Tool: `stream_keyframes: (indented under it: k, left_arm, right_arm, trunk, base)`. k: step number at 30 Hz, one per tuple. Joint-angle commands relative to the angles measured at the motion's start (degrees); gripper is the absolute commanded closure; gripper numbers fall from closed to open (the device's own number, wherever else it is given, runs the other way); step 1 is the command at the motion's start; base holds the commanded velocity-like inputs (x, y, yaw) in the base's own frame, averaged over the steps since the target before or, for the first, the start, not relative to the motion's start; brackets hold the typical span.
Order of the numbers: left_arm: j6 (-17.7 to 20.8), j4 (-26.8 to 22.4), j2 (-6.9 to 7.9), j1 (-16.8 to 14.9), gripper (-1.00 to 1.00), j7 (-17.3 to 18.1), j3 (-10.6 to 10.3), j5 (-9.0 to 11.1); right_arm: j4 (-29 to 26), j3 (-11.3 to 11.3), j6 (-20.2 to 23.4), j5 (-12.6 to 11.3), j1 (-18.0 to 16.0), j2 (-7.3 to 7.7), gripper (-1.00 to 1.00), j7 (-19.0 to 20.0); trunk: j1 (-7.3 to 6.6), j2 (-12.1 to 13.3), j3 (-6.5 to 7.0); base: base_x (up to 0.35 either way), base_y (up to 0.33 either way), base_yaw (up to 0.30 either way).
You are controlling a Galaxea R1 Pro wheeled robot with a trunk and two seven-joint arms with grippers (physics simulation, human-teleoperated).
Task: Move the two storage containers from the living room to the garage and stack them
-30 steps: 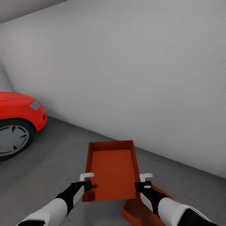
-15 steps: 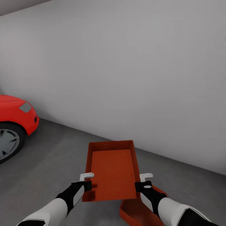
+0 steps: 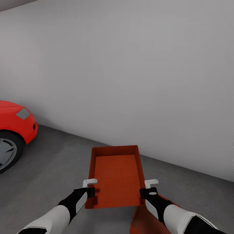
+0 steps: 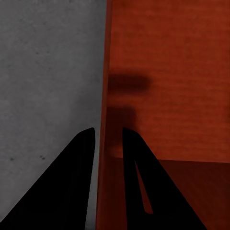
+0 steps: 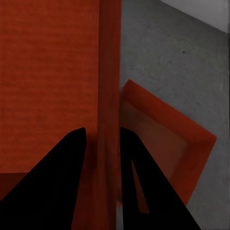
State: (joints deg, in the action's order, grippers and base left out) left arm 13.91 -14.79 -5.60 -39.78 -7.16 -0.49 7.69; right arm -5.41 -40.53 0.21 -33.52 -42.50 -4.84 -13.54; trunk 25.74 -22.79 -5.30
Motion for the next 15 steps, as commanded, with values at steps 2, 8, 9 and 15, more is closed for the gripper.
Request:
stream_keyframes:
  k: [2, 8, 9, 15]
  left_arm:
    - [0.3, -0.4, 0.07, 0.0, 1.00, -0.8, 0.0, 0.7]
    - [0.3, -0.4, 0.07, 0.0, 1.00, -0.8, 0.0, 0.7]
    - [0.3, -0.4, 0.07, 0.0, 1.00, -0.8, 0.0, 0.7]
    - [0.3, -0.4, 0.07, 0.0, 1.00, -0.8, 0.0, 0.7]
  right_arm:
    - [1.1, 1.4, 0.2, -1.3, 0.0, 0.19, 1.00, -0.8]
    - [1.1, 1.4, 0.2, -1.3, 0.0, 0.18, 1.00, -0.8]
    - [1.1, 1.4, 0.2, -1.3, 0.0, 0.18, 1.00, -0.8]
    - [1.1, 1.4, 0.2, -1.3, 0.0, 0.18, 1.00, -0.8]
  trunk:
    - [0.04, -0.1, -0.12]
    - [0.04, -0.1, -0.12]
    - [0.04, -0.1, -0.12]
    - [0.04, -0.1, -0.12]
  base:
    - [0.032, 0.029, -0.228]
    - [0.006, 0.005, -0.244]
    - [0.001, 0.001, -0.247]
    - [0.000, 0.000, -0.247]
